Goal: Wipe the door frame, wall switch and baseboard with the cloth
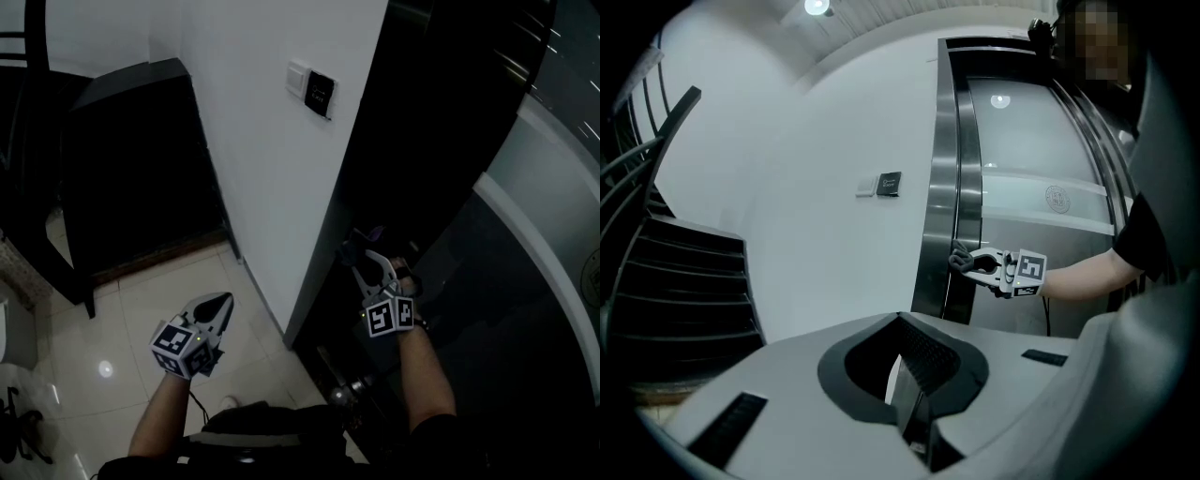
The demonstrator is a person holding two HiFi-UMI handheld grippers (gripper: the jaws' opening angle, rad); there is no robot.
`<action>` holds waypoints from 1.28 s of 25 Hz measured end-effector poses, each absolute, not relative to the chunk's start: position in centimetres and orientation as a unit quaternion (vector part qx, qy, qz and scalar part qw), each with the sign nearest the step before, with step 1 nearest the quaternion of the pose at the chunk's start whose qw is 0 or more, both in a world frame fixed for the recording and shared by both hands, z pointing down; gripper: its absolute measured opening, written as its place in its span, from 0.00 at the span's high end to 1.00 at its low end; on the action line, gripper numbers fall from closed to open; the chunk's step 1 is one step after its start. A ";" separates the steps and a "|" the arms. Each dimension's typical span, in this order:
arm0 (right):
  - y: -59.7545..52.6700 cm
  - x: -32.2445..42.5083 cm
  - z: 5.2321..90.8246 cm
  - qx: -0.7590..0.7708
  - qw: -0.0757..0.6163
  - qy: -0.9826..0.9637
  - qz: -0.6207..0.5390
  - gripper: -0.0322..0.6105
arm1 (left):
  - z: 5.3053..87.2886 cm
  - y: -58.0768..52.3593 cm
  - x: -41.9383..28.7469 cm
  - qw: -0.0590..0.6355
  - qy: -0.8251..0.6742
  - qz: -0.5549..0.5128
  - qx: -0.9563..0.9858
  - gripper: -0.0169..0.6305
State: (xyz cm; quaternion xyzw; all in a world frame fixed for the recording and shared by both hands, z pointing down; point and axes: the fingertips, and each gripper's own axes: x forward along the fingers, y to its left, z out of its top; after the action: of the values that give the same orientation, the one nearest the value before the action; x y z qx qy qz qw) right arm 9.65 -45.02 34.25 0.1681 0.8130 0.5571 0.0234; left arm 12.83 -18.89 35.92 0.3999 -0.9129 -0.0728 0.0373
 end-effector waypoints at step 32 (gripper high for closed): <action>-44.5 9.8 47.5 0.260 -0.082 0.799 0.535 0.82 | 36.6 -18.1 12.5 0.040 -0.920 -0.075 0.384 0.97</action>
State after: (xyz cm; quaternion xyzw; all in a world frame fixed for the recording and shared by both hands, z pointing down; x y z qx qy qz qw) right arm 9.79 -44.54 47.45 0.2604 0.7993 0.5355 -0.0817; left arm 12.53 -18.07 36.55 0.3836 -0.9196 -0.0746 0.0404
